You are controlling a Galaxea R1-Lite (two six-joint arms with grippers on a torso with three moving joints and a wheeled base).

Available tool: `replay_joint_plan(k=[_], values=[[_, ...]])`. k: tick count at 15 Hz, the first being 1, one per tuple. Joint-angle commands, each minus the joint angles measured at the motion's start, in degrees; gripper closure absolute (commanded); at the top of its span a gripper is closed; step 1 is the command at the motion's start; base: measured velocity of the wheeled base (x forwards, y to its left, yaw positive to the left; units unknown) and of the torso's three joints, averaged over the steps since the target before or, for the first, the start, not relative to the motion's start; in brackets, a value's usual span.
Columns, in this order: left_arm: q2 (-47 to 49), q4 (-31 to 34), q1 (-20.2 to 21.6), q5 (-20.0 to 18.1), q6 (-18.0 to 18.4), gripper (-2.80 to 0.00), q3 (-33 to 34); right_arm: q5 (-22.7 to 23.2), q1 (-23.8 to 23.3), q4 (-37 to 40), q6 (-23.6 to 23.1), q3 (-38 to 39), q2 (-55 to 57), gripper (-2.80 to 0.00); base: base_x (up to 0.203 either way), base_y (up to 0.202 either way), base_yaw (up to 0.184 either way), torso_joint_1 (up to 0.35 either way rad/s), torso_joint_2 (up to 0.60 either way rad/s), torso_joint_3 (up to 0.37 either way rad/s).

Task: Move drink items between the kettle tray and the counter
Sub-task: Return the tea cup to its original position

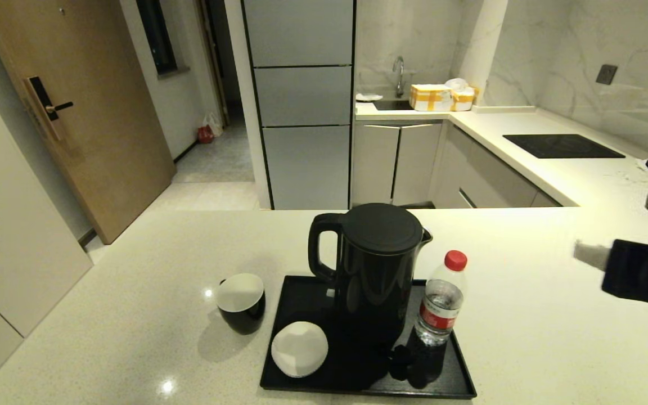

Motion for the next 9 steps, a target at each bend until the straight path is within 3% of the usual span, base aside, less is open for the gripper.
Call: replay_joint_plan(k=[1,3,5,9], values=[[-0.09,0.04,0.00,0.01,0.00,0.00,-0.01,-0.62,-4.92,21.19,1.33,-7.64,-17.96,0.00,0.000,0.000,0.000,0.000,0.00,0.000],[-0.09,0.04,0.00,0.01,0.00,0.00,-0.01,-0.90,-13.21,30.14,1.92,-13.33,-27.13,0.00,0.000,0.000,0.000,0.000,0.00,0.000],[-0.09,0.04,-0.08,0.01,0.00,0.00,-0.01,-1.07,-18.90,35.09,-0.70,-16.74,-35.69,0.00,0.000,0.000,0.000,0.000,0.00,0.000],[-0.09,0.04,0.00,0.01,0.00,0.00,-0.01,-0.11,-23.05,39.05,-13.41,-16.20,-51.97,0.00,0.000,0.000,0.000,0.000,0.00,0.000]])
